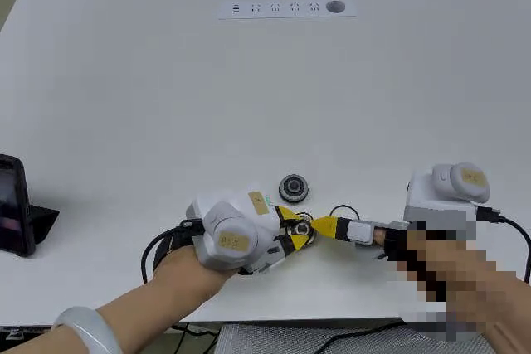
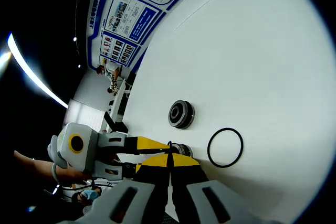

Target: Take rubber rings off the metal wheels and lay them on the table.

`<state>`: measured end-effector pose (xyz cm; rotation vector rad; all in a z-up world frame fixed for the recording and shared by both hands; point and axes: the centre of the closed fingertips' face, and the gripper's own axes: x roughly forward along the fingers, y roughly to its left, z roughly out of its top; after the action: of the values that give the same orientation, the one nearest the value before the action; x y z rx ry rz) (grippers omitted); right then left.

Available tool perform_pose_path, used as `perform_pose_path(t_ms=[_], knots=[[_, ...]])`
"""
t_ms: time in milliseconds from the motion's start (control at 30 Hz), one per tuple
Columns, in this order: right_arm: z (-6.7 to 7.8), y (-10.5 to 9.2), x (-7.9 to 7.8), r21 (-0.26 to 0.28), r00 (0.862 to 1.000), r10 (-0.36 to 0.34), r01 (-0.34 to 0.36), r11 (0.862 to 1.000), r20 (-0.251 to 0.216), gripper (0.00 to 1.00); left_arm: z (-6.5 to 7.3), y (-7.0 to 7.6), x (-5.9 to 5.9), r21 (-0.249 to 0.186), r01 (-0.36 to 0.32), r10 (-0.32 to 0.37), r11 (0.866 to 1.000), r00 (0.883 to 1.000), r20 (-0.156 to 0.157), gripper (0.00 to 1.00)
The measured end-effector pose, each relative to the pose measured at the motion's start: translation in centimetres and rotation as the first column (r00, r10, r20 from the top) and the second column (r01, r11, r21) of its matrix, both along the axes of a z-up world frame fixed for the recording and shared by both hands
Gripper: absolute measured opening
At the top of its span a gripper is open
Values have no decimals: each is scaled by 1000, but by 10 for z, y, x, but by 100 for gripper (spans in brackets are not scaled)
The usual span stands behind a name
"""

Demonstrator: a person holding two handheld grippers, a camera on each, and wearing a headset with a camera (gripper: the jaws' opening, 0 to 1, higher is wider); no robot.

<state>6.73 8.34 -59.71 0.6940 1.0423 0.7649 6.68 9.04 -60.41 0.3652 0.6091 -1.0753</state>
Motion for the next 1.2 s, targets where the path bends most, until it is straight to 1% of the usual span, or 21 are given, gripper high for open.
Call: perform_pose_path(t_ms=[167, 233, 267, 400, 467, 533, 600, 667, 900, 933, 967, 1000, 1067, 1133, 1200], knots=[[-1, 0, -2, -5, 1000, 3, -3, 1000, 1, 2, 0, 0, 0, -4, 4, -4, 1000, 1000, 1, 14], [-1, 0, -2, -6, 1000, 2, -2, 1000, 1, 2, 1, 0, 0, -6, 4, -4, 1000, 1000, 6, 15], [-2, 0, -2, -7, 1000, 1, -1, 1000, 1, 2, 2, 0, 0, -13, 5, -5, 1000, 1000, 5, 16], [-2, 0, -2, -6, 1000, 0, 0, 1000, 0, 2, 4, 1, 0, -19, 3, -3, 1000, 1000, 11, 16], [-2, -1, -2, -7, 1000, -4, 4, 1000, -1, 2, 6, 1, 1, -28, 1, -1, 1000, 1000, 21, 18], [-2, 0, -3, -7, 1000, -2, 2, 1000, 0, 2, 8, 1, 0, -37, 2, -1, 999, 1000, 25, 19], [-1, 0, -4, -5, 1000, -2, 2, 1000, 0, 2, 9, 1, 0, -35, 2, -1, 999, 999, 32, 22], [0, 1, -4, -3, 1000, -1, 1, 1000, 1, 2, 9, 2, 0, -36, -2, 3, 999, 1000, 30, 25], [7, 5, -6, 14, 1000, 9, -9, 1000, 8, 2, 7, 4, 0, -31, -12, 13, 999, 999, 32, 33], [8, 5, -6, 17, 1000, 10, -10, 1000, 10, 2, 7, 4, 0, -31, -16, 17, 999, 999, 31, 35], [10, 7, -7, 23, 1000, 10, -10, 1000, 11, 2, 6, 5, 0, -34, -16, 17, 999, 999, 27, 35], [11, 8, -7, 27, 1000, 10, -10, 1000, 12, 2, 6, 5, 0, -33, -17, 18, 999, 999, 29, 35], [16, 10, -8, 41, 1000, 11, -11, 999, 14, 2, 6, 7, 1, -36, -25, 26, 999, 999, 25, 39], [19, 13, -9, 48, 1000, 13, -14, 999, 16, 2, 5, 9, 1, -29, -27, 27, 999, 999, 27, 39], [22, 14, -10, 60, 1000, 16, -17, 998, 18, 2, 5, 10, 1, -35, -35, 36, 999, 999, 22, 40]])
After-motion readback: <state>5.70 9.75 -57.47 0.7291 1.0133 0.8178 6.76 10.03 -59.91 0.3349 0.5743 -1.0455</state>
